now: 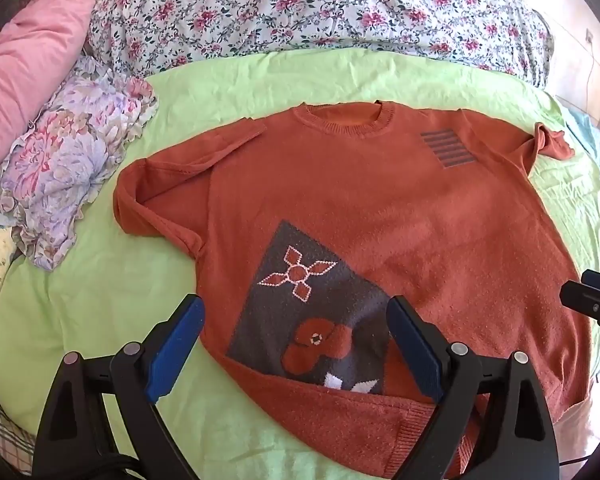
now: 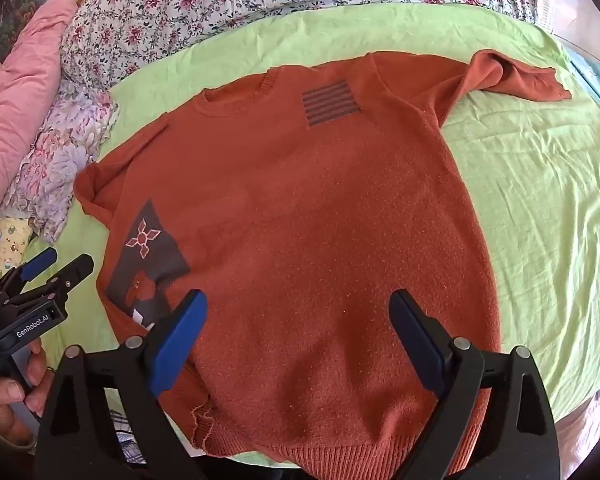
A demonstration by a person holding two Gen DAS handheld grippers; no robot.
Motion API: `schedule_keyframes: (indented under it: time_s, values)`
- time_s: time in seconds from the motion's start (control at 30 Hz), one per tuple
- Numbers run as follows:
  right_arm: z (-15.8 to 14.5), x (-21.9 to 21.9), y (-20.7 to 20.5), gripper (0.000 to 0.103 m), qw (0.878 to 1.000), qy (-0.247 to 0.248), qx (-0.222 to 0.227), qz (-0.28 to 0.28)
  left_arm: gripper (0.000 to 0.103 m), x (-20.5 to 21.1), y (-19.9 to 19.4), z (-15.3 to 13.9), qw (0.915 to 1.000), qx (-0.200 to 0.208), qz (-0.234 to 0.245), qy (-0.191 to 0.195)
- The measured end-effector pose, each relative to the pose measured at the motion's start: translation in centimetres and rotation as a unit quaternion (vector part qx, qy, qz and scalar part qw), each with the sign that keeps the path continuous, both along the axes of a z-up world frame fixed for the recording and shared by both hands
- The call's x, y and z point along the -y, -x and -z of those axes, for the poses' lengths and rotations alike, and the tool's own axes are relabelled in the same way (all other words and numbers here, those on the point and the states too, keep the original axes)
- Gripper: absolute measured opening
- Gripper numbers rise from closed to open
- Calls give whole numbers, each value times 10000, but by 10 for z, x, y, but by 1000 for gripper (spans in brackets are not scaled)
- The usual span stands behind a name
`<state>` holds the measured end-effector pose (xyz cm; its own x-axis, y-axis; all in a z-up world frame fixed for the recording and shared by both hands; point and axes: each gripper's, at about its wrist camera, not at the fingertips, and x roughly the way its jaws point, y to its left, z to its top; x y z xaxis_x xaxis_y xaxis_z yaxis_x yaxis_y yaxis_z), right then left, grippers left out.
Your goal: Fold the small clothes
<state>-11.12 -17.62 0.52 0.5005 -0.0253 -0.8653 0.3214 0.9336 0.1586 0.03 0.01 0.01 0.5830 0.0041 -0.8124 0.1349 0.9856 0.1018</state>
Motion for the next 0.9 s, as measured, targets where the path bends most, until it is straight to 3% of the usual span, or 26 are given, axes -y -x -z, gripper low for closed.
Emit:
schedule_keyframes:
  time_s: [0.23,0.9]
  values:
    - [1,1,0,92,10000,-39,15,25,93,-2,-1,3,9999,-139,6,-26]
    - [3,18,2,92,9991,-197,62,372,93,3,-16,6,9986,-392,34,357]
